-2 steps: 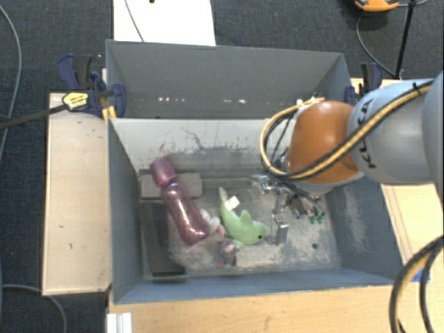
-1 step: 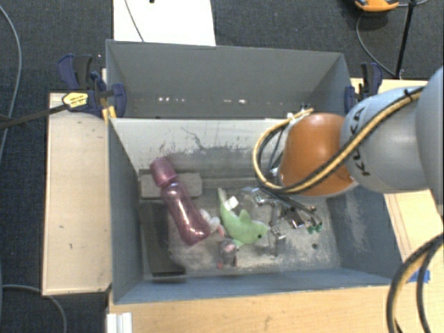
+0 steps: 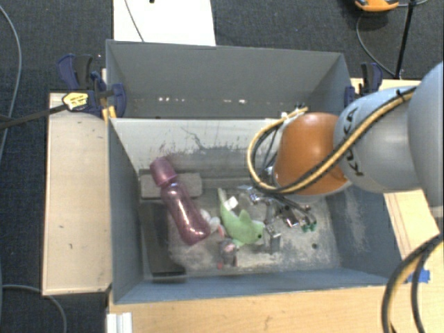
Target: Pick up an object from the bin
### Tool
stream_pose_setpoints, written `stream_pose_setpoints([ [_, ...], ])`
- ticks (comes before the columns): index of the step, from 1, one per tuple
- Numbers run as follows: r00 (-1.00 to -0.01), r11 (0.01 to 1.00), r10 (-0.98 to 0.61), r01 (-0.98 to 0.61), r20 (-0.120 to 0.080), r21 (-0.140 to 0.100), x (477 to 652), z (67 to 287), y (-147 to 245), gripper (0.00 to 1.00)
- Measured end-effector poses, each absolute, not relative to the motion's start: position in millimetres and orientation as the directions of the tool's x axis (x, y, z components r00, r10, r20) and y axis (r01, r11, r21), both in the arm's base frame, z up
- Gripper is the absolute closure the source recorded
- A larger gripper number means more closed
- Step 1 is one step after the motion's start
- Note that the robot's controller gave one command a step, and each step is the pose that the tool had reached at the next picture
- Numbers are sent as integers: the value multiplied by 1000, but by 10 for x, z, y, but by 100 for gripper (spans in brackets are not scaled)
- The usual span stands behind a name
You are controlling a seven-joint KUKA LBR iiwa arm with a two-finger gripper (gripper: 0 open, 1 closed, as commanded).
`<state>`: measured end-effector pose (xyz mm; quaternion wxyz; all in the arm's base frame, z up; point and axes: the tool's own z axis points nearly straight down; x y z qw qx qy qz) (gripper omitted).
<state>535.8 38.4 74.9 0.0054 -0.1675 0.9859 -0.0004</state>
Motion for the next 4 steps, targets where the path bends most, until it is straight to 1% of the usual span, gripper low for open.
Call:
stream_pose_setpoints([
  [1,-925,925,-380,-380,-13,-4,5371,744,404,0],
  [2,-882,882,-471,-471,-14,-4,5621,704,685,100],
  [4,-870,870,-493,-493,-13,-5,5602,716,687,100],
])
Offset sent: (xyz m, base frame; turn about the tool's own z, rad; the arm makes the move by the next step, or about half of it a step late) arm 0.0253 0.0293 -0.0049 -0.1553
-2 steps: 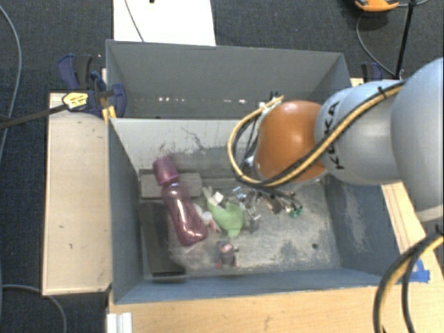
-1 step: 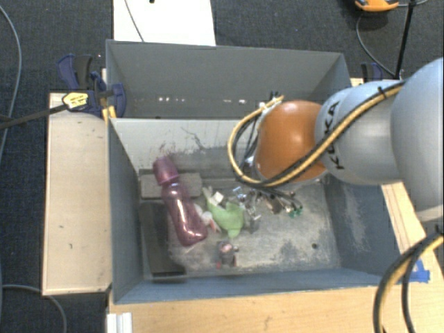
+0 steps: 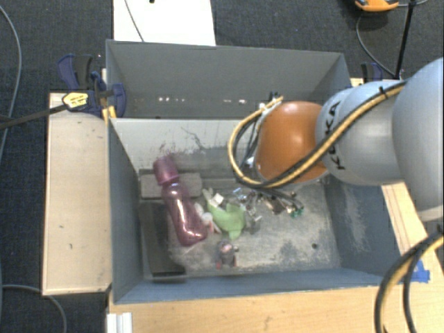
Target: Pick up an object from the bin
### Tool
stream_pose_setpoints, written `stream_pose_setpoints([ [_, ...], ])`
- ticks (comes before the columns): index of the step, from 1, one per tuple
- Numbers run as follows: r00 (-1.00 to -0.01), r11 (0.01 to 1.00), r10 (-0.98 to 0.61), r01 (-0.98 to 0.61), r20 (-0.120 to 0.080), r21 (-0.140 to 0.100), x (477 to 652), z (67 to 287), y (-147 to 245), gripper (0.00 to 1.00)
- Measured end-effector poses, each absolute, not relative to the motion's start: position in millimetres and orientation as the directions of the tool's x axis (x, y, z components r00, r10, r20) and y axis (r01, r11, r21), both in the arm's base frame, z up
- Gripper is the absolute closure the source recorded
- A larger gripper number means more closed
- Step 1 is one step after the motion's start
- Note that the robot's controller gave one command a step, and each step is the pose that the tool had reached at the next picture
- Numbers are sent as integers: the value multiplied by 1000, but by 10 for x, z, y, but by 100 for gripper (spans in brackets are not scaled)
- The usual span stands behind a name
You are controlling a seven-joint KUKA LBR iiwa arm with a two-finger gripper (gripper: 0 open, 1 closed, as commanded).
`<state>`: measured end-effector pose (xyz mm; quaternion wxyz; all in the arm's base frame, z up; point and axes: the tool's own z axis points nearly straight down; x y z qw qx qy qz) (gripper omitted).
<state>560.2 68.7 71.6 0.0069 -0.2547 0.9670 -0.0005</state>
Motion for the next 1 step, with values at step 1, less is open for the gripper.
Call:
stream_pose_setpoints([
  [1,-750,751,-661,-661,-15,-7,5695,2690,782,100],
])
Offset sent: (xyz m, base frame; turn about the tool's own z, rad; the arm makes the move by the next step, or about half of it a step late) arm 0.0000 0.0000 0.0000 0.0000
